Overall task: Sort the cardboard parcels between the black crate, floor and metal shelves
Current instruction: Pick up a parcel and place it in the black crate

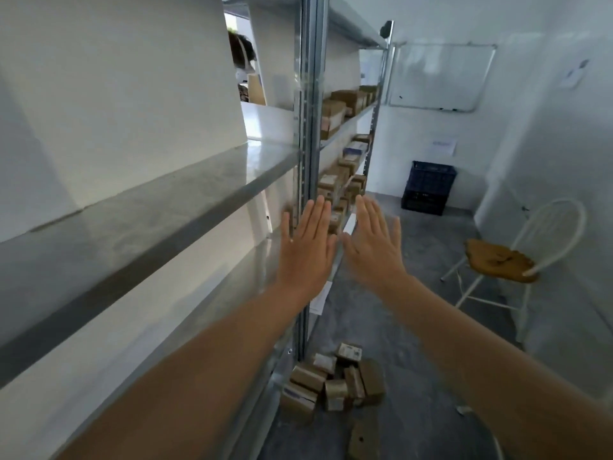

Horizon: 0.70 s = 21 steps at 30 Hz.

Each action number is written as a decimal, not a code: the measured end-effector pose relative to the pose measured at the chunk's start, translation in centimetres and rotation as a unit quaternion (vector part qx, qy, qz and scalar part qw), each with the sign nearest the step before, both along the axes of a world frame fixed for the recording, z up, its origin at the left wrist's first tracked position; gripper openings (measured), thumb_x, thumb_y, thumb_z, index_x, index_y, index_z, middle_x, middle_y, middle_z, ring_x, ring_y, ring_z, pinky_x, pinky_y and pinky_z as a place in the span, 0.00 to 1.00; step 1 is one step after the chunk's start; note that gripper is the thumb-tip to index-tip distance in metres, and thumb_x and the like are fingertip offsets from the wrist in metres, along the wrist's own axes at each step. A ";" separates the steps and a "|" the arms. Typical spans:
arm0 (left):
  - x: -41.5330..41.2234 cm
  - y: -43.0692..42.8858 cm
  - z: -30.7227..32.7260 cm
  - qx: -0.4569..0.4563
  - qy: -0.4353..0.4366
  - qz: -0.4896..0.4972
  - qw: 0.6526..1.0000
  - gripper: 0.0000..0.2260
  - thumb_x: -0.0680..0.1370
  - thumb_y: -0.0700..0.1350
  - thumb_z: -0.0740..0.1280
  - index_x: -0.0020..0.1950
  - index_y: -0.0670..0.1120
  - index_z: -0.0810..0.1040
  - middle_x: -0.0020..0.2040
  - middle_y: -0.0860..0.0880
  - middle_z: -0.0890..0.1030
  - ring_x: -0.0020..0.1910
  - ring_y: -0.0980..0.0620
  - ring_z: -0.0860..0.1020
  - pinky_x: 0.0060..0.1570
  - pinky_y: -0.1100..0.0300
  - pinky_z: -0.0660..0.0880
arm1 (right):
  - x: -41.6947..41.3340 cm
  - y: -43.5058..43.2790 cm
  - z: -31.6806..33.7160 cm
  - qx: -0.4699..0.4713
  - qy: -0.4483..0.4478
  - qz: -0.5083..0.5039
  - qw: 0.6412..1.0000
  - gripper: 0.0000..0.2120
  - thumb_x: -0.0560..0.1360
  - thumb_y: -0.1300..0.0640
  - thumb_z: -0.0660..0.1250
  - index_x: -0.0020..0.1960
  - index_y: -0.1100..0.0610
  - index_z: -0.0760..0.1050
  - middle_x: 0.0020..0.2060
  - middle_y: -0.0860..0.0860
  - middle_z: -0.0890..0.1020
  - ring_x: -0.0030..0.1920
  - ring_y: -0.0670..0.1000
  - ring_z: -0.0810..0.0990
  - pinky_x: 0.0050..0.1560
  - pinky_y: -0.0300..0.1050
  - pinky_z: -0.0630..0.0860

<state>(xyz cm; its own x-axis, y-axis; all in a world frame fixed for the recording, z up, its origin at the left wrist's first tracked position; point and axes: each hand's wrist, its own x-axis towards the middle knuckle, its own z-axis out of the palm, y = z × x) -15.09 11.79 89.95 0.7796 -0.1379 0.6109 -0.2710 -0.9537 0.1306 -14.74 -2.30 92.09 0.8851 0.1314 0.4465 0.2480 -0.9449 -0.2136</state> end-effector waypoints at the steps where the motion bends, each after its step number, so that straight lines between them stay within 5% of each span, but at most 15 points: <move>1: 0.6 -0.6 -0.1 -0.002 0.002 -0.006 1.000 0.26 0.83 0.54 0.41 0.80 0.46 0.48 0.80 0.49 0.49 0.79 0.53 0.44 0.76 0.43 0.44 | 0.6 -0.7 -0.2 0.000 -0.003 -0.006 1.000 0.31 0.83 0.46 0.47 0.80 0.54 0.38 0.80 0.49 0.42 0.79 0.47 0.38 0.74 0.55 0.32; 9: 7.4 -7.0 -1.9 0.003 0.015 -0.017 1.000 0.25 0.84 0.53 0.45 0.80 0.47 0.46 0.81 0.50 0.47 0.79 0.53 0.44 0.74 0.48 0.33 | 6.7 -7.4 -1.5 -0.004 0.011 -0.033 0.999 0.31 0.83 0.47 0.48 0.80 0.55 0.40 0.80 0.50 0.43 0.79 0.48 0.38 0.76 0.57 0.35; 15: 12.2 -12.3 -3.2 0.037 0.035 -0.005 0.999 0.26 0.84 0.53 0.44 0.80 0.47 0.46 0.81 0.50 0.47 0.79 0.54 0.43 0.76 0.42 0.43 | 12.0 -12.9 -2.9 -0.006 0.031 -0.007 0.999 0.31 0.83 0.46 0.47 0.80 0.55 0.39 0.80 0.50 0.43 0.79 0.48 0.38 0.76 0.58 0.35; 21: 16.2 -16.8 -5.0 0.039 0.071 0.018 0.997 0.26 0.83 0.53 0.43 0.80 0.48 0.45 0.81 0.51 0.45 0.79 0.55 0.41 0.76 0.44 0.40 | 16.6 -17.4 -5.5 0.007 0.061 0.014 0.998 0.31 0.83 0.48 0.48 0.80 0.55 0.38 0.80 0.50 0.42 0.79 0.49 0.38 0.75 0.58 0.34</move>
<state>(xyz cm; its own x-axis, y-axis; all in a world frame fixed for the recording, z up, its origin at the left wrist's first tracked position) 1.15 -5.05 84.99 0.8632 -0.1510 0.4818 -0.2204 -0.9712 0.0906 1.91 -19.71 86.61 0.9291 0.1522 0.3370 0.2461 -0.9347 -0.2563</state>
